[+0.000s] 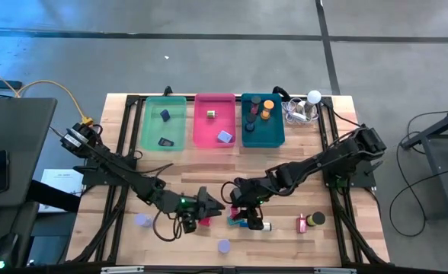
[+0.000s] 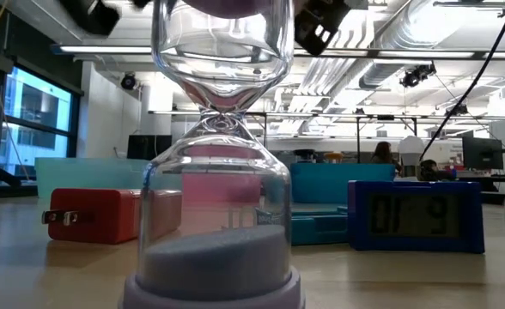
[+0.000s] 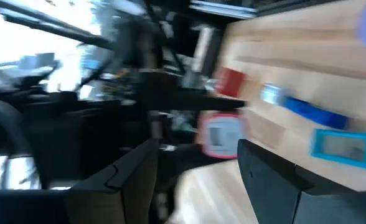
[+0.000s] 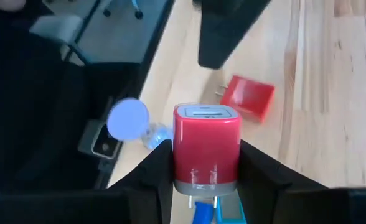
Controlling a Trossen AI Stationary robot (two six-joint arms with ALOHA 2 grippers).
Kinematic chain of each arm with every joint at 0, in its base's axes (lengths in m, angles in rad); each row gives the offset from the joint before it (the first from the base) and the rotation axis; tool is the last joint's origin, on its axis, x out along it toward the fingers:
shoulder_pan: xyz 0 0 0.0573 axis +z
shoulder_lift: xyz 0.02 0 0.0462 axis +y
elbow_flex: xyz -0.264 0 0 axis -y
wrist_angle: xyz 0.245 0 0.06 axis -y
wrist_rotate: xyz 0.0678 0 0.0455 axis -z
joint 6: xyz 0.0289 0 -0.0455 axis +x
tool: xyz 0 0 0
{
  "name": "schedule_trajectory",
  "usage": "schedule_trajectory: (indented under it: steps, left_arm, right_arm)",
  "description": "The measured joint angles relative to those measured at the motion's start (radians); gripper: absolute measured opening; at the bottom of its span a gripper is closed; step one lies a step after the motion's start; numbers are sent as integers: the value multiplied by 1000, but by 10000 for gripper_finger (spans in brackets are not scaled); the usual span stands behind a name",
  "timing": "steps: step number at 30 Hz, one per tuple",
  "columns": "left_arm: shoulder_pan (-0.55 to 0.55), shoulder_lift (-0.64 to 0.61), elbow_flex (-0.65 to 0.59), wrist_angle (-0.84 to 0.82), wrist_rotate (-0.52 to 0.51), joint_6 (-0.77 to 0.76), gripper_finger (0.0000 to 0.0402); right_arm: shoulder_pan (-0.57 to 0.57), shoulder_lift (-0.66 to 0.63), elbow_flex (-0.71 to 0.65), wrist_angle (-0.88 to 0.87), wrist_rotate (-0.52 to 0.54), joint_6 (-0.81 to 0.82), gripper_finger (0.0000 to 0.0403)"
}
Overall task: Pick & Place Office items
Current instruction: Put the pink charger adapter into the red bin
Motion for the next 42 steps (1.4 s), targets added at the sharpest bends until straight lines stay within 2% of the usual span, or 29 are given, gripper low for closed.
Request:
schedule_trajectory:
  steps: [5,12,25,34,38,42]
  left_arm:
    - [1,1,32,-132,50,-86,197]
    - [11,1,55,-130,62,-109,190]
    - [62,2,55,-141,207,-148,190]
    - [69,108,103,-111,151,-65,190]
    - [56,111,105,-41,105,-34,190]
    - [54,111,110,-51,77,-31,190]
  right_arm:
    - [-9,0,0,2,-12,0,119]
    - [-11,0,0,6,-13,0,119]
    - [-11,0,0,17,-12,-7,119]
    - [-11,0,-3,-1,-20,-8,119]
    - [-11,-1,0,17,-19,-8,119]
    - [-11,-2,0,18,-11,-9,119]
